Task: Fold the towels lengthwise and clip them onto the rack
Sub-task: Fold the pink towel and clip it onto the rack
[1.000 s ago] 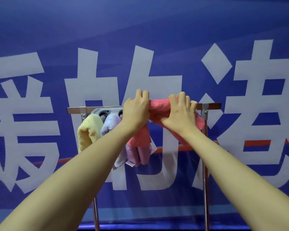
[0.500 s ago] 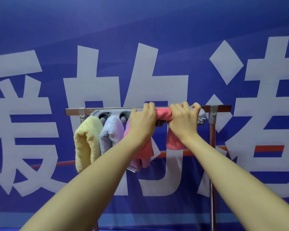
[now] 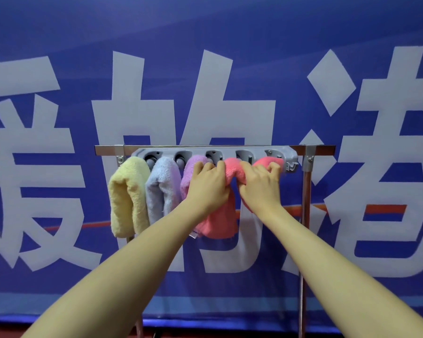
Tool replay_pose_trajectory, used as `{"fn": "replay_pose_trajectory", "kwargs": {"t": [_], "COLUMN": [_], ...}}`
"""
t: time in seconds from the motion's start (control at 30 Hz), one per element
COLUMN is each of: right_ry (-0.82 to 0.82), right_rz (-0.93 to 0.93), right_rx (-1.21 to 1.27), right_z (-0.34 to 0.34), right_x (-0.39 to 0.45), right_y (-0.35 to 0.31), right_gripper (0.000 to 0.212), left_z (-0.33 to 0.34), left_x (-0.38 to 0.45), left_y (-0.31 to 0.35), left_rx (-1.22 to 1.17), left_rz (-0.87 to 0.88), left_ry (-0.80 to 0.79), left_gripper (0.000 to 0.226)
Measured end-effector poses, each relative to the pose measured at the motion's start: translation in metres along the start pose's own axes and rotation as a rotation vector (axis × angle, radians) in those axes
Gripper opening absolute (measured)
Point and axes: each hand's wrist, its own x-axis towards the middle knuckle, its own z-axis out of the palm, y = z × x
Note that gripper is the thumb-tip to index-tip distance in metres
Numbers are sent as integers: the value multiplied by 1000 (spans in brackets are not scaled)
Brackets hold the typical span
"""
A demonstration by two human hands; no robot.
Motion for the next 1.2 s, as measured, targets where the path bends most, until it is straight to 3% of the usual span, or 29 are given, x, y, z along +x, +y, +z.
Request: {"fn": "replay_pose_trajectory", "kwargs": {"t": [0.13, 0.4, 0.5, 0.57, 0.77, 0.93, 1.2], "right_ry": [-16, -64, -222, -223, -230, -222, -235], "right_rz": [-10, 49, 152, 171, 192, 106, 94], "right_rx": [-27, 74, 155, 176, 430, 444, 495], "right_z": [-2, -4, -7, -5, -11, -14, -13], "right_x": [-6, -11, -15, -17, -13, -6, 6], "right_y": [-6, -12, -15, -14, -14, -9, -2], "right_gripper": [39, 29, 23, 26, 64, 52, 45], "left_z": [-2, -10, -15, -17, -23, -27, -18], "left_x": [-1, -7, -6, -9, -13, -11, -3], "left_y": [-7, -21, -24, -27, -42, -49, -49], "left_rx": [12, 79, 64, 71, 66, 74, 126], "left_rz": [84, 219, 254, 281, 343, 352, 377], "left_ry": [-15, -77, -84, -81, -152, -214, -151], "left_gripper": [31, 81, 80, 79, 90, 89, 81]}}
